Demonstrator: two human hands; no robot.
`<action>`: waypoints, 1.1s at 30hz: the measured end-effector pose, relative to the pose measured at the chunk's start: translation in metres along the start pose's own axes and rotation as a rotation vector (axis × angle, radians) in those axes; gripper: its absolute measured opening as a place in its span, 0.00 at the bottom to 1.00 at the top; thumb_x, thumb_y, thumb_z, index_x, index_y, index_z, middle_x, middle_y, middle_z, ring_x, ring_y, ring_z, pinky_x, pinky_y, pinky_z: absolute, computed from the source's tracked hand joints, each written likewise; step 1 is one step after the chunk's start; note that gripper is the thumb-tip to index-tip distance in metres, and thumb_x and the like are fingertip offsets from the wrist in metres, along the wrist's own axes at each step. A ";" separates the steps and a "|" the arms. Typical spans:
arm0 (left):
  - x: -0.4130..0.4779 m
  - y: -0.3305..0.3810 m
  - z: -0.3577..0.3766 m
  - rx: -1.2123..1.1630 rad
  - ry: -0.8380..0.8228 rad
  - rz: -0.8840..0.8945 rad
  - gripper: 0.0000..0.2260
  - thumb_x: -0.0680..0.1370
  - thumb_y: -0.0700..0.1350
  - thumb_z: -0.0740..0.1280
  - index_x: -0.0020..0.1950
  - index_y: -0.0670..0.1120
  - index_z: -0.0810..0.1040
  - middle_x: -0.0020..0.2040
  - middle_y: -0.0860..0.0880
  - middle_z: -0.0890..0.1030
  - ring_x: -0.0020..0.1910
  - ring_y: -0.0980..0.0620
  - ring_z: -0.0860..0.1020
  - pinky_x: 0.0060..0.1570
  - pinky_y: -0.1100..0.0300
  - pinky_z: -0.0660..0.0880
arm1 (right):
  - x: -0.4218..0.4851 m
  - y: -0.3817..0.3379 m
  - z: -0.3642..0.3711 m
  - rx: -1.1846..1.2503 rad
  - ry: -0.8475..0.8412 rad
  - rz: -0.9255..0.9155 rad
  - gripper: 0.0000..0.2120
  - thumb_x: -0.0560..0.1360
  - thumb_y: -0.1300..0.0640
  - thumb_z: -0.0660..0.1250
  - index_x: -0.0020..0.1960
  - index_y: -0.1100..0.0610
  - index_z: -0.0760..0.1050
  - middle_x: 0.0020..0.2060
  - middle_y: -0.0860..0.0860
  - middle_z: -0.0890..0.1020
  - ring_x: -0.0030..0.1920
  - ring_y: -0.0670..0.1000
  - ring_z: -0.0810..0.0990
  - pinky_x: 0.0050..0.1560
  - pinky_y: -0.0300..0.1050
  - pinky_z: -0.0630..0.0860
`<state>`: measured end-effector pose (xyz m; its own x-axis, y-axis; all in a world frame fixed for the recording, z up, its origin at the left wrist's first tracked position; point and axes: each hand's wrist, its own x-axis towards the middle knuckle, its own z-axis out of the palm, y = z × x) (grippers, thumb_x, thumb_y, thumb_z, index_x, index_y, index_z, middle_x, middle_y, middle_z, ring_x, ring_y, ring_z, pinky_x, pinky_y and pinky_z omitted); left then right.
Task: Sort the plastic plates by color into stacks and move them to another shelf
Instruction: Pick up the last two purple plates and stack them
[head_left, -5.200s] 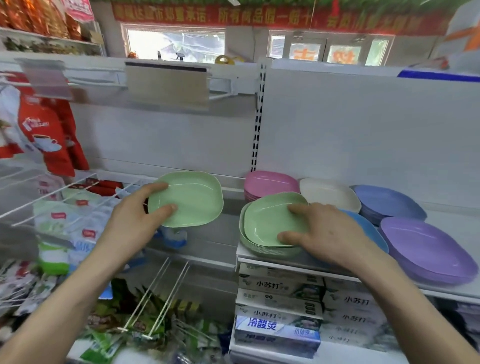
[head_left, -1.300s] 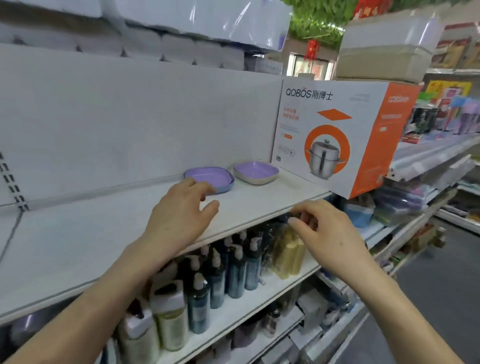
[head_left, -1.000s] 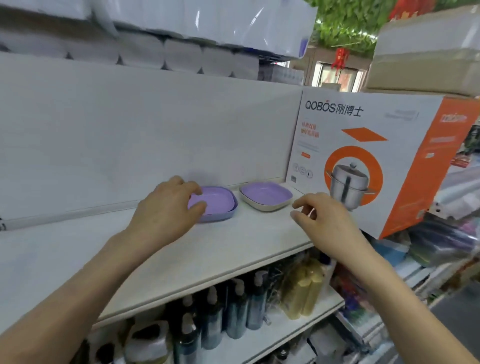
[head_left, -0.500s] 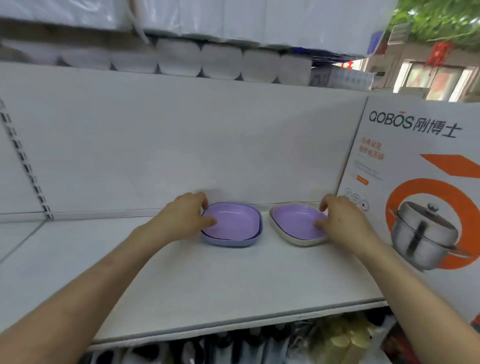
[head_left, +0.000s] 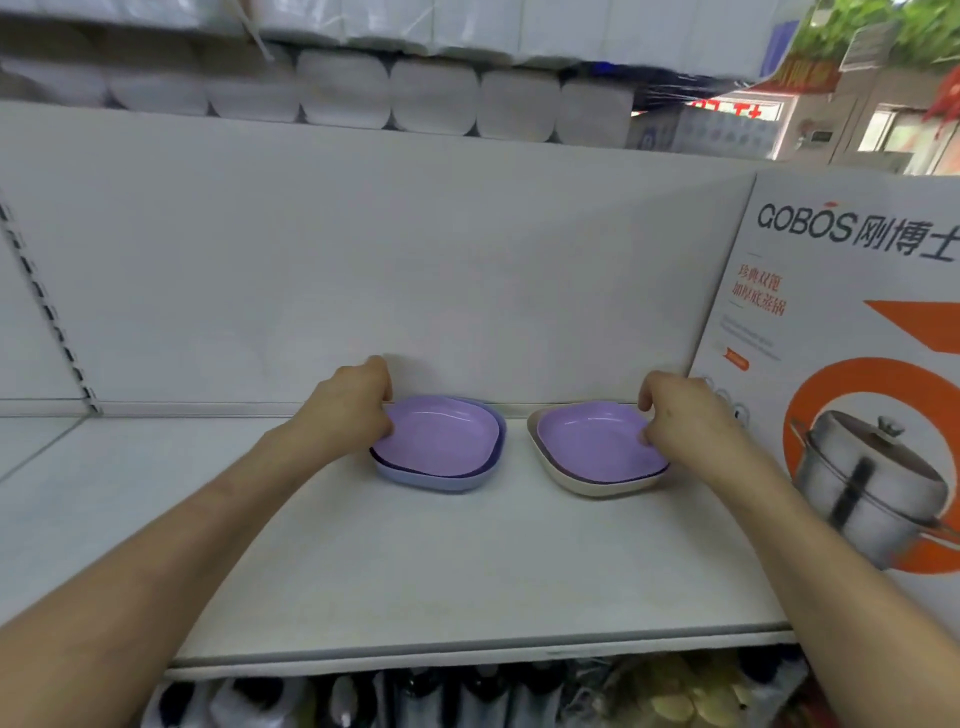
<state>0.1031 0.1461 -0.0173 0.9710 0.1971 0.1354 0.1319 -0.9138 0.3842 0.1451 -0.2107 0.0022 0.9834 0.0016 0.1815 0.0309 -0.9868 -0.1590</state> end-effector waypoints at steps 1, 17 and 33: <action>0.001 0.000 -0.001 0.013 0.000 0.003 0.14 0.73 0.39 0.71 0.55 0.47 0.72 0.53 0.45 0.80 0.49 0.42 0.80 0.44 0.54 0.76 | 0.000 0.000 -0.003 -0.026 0.008 -0.003 0.11 0.77 0.65 0.66 0.58 0.57 0.76 0.51 0.56 0.75 0.51 0.60 0.76 0.46 0.45 0.67; -0.017 0.020 -0.034 0.514 0.229 0.173 0.10 0.77 0.36 0.58 0.56 0.48 0.66 0.45 0.45 0.76 0.40 0.40 0.76 0.35 0.55 0.67 | -0.013 0.003 -0.034 0.024 0.096 -0.136 0.12 0.76 0.71 0.57 0.54 0.58 0.70 0.41 0.55 0.75 0.41 0.57 0.75 0.41 0.47 0.73; -0.085 -0.013 -0.037 -0.390 0.206 -0.094 0.16 0.77 0.48 0.73 0.63 0.57 0.77 0.58 0.55 0.77 0.55 0.51 0.78 0.51 0.55 0.75 | -0.057 -0.036 -0.025 0.706 -0.030 -0.251 0.33 0.70 0.49 0.79 0.71 0.46 0.70 0.63 0.47 0.73 0.61 0.50 0.74 0.56 0.46 0.69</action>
<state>0.0112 0.1546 -0.0004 0.8933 0.3755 0.2468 0.0945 -0.6940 0.7138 0.0835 -0.1792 0.0218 0.9359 0.2268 0.2695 0.3522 -0.6181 -0.7028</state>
